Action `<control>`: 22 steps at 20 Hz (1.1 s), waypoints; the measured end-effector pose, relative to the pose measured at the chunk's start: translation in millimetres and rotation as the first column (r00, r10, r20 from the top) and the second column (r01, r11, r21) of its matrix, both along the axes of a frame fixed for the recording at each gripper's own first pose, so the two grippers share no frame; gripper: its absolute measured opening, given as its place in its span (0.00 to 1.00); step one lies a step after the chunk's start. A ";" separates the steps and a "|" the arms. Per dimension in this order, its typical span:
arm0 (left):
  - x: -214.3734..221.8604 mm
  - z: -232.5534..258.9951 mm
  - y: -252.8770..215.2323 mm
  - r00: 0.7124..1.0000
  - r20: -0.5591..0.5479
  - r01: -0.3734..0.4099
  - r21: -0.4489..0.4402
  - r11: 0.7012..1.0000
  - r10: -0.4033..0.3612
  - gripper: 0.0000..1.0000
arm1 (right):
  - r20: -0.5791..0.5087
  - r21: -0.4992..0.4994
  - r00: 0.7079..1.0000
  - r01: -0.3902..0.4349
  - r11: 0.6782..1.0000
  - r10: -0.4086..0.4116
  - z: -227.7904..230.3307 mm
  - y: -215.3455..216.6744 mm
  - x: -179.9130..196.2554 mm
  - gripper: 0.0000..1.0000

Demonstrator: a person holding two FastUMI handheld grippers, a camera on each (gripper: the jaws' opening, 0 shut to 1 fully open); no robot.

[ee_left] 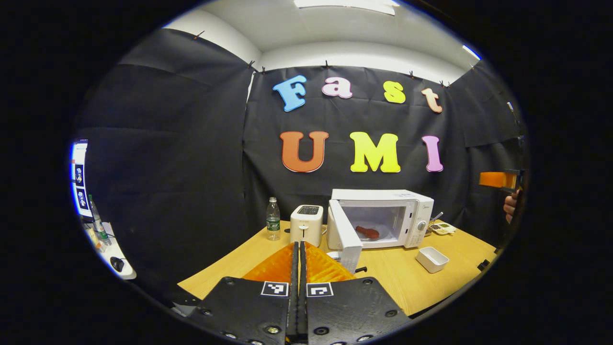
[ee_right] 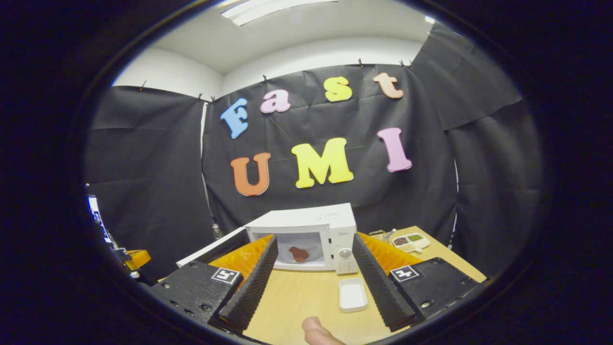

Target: Open the microwave oven with the left hand, put the food in, and close the microwave oven.

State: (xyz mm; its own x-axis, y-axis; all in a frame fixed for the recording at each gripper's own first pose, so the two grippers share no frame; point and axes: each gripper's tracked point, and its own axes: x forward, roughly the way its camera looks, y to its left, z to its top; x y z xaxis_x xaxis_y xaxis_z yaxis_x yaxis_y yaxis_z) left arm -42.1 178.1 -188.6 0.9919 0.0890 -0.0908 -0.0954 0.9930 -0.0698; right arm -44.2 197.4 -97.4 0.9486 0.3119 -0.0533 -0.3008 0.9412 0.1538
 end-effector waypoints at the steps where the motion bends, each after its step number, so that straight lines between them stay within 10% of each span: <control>1: 9.7 -8.0 -0.4 1.000 -0.006 0.009 0.003 1.000 -0.009 0.00 | 0.008 -0.007 1.000 -0.002 1.000 0.002 1.4 -5.8 -6.1 0.99; 9: 67.7 -88.9 -4.7 0.993 -0.114 0.031 -0.033 0.999 -0.034 0.00 | 0.001 -0.024 1.000 0.005 1.000 -0.005 -9.0 -52.4 -26.8 0.99; 10: 71.0 -94.8 -5.3 0.993 -0.112 0.033 -0.022 0.999 -0.035 0.14 | 0.004 -0.022 1.000 0.004 1.000 -0.004 -9.0 -55.4 -26.6 0.99; 11: 74.0 -102.1 -7.0 0.992 -0.122 0.035 -0.004 0.999 -0.035 0.00 | 0.009 -0.015 1.000 -0.005 1.000 0.005 -8.4 -56.6 -26.8 0.99; 22: 84.6 -106.3 -78.7 0.980 -0.112 0.165 0.013 0.986 -0.163 0.00 | 0.045 0.043 0.999 -0.008 0.999 0.006 -8.5 -76.8 -35.2 0.99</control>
